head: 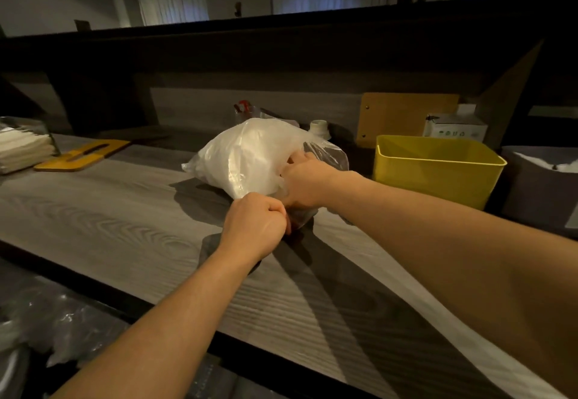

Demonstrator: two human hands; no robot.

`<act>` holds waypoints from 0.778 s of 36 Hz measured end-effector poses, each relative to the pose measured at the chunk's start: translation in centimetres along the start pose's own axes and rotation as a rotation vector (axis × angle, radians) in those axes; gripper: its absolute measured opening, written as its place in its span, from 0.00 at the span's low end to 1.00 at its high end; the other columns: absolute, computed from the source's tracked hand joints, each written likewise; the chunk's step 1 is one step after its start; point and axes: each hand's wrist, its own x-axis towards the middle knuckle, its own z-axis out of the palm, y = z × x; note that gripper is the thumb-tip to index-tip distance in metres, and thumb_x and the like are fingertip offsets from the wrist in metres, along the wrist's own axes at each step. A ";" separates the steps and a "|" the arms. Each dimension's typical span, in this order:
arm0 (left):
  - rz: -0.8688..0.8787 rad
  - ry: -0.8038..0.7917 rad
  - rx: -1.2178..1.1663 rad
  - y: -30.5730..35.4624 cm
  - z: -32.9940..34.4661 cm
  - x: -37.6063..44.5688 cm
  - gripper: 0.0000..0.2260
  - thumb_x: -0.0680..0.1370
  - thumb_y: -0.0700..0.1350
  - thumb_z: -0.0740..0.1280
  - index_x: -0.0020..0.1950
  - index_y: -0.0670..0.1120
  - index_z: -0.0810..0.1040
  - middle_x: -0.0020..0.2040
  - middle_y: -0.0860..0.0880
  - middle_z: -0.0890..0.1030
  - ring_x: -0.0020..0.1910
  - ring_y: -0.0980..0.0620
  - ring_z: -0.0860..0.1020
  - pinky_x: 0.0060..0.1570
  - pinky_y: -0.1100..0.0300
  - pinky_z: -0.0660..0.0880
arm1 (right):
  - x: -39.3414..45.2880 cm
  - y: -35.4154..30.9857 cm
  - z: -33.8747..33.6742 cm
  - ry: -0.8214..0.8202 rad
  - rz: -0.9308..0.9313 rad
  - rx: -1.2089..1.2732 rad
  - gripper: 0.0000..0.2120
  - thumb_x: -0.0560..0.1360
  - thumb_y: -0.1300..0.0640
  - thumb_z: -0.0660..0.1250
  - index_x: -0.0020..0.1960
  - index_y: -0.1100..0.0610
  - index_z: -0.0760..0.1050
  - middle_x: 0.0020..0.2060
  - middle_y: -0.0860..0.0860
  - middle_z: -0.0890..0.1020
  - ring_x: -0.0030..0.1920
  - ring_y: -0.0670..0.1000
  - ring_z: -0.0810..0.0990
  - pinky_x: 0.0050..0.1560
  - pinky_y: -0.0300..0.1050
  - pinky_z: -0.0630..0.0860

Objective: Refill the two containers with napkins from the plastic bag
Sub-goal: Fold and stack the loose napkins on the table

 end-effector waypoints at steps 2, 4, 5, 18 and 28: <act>-0.007 0.005 0.007 0.1 0.0 0.0 0.18 0.72 0.33 0.63 0.26 0.49 0.82 0.33 0.53 0.81 0.41 0.53 0.77 0.38 0.60 0.71 | -0.1 -0.3 -0.1 0.010 0.000 -0.045 0.35 0.79 0.44 0.67 0.79 0.58 0.59 0.77 0.63 0.55 0.75 0.64 0.62 0.73 0.57 0.65; -0.017 0.007 0.004 0.2 0.0 0.0 0.16 0.71 0.33 0.63 0.28 0.47 0.83 0.34 0.51 0.81 0.41 0.52 0.77 0.40 0.57 0.74 | 0.1 -0.7 -0.2 0.021 -0.012 -0.094 0.34 0.79 0.47 0.67 0.79 0.58 0.59 0.77 0.63 0.58 0.74 0.63 0.65 0.72 0.55 0.66; -0.023 0.008 0.001 0.2 0.0 0.0 0.15 0.70 0.32 0.63 0.29 0.46 0.84 0.34 0.49 0.82 0.42 0.51 0.77 0.43 0.54 0.77 | 0.1 -0.7 -0.3 0.019 -0.021 -0.121 0.33 0.80 0.48 0.67 0.79 0.59 0.58 0.76 0.63 0.60 0.74 0.62 0.65 0.72 0.55 0.66; -0.076 -0.058 -0.175 -0.1 0.1 0.3 0.19 0.70 0.30 0.63 0.26 0.48 0.83 0.34 0.54 0.86 0.42 0.55 0.85 0.49 0.51 0.83 | 0.2 0.8 0.7 0.099 -0.037 -0.161 0.22 0.80 0.56 0.66 0.73 0.54 0.70 0.68 0.56 0.75 0.68 0.59 0.74 0.70 0.59 0.70; -0.056 0.009 -0.177 -0.8 0.4 0.8 0.20 0.70 0.32 0.63 0.27 0.52 0.84 0.38 0.51 0.85 0.47 0.49 0.82 0.55 0.47 0.81 | -1.4 2.8 -2.2 0.053 -0.077 0.115 0.18 0.78 0.43 0.69 0.64 0.49 0.74 0.52 0.47 0.78 0.52 0.49 0.75 0.55 0.44 0.73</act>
